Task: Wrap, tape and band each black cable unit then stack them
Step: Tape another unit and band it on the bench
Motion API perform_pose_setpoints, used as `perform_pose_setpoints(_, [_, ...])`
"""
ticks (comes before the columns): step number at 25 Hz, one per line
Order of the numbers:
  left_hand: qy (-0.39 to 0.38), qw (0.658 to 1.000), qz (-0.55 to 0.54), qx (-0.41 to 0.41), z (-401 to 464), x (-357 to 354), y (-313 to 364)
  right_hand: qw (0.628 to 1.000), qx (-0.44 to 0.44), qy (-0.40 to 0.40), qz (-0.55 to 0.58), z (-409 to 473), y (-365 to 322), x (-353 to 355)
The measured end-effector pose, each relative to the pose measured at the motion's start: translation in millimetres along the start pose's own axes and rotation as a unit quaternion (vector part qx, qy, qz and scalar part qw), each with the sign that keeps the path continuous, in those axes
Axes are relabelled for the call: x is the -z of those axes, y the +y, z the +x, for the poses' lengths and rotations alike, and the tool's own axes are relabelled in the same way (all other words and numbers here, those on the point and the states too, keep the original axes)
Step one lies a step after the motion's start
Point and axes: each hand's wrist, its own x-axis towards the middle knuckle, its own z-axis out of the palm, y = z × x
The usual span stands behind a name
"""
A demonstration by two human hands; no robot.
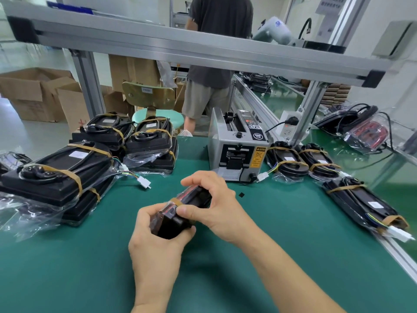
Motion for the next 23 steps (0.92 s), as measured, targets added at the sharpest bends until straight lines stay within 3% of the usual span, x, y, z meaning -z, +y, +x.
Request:
perform_pose_setpoints(4, [-0.066, 0.998, -0.013, 0.006, 10.5, 17.9, -1.2, 1.0, -0.015, 0.025, -0.009, 2.9, 33.9, 20.6])
perform_pose_setpoints(7, [-0.096, 0.995, 0.033, -0.003, 13.0, 27.1, 10.3, 0.992, -0.063, -0.011, 0.106, 6.7, 51.4, 35.0])
perform_pose_setpoints(9, [-0.065, 0.98, 0.154, -0.11, 9.4, 26.5, 32.3, 0.985, -0.079, -0.019, 0.15, 11.9, 55.3, 36.9])
perform_pose_setpoints(12, [-0.118, 0.904, 0.302, -0.279, 10.1, 7.0, 60.5, 0.978, -0.083, -0.03, 0.191, 19.3, 59.1, 41.7])
perform_pose_setpoints(14, [-0.186, 0.885, 0.353, -0.241, 13.7, -10.2, 75.2, 0.973, -0.089, -0.045, 0.209, 19.6, 62.2, 48.7])
perform_pose_setpoints(18, [-0.152, 0.893, 0.395, -0.155, 25.7, -21.0, 78.3, 0.969, -0.093, -0.041, 0.227, 12.6, 70.0, 53.4])
perform_pose_setpoints(23, [-0.157, 0.855, 0.423, -0.256, 33.4, -33.4, 73.8, 0.97, -0.071, -0.037, 0.229, 11.5, 66.4, 45.9])
